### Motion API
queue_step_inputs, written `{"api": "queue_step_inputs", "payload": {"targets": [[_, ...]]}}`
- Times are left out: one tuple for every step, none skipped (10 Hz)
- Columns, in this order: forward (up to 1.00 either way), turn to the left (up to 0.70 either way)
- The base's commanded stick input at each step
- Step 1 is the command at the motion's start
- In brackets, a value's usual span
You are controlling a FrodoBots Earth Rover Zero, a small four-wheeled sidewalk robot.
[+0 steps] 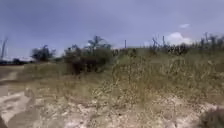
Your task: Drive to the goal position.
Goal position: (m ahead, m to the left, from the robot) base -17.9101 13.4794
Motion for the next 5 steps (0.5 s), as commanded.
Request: {"api": "queue_step_inputs", "payload": {"targets": [[-0.70, -0.27], [-0.70, -0.27], [-0.70, -0.27], [-0.70, -0.27], [-0.70, -0.27]]}}
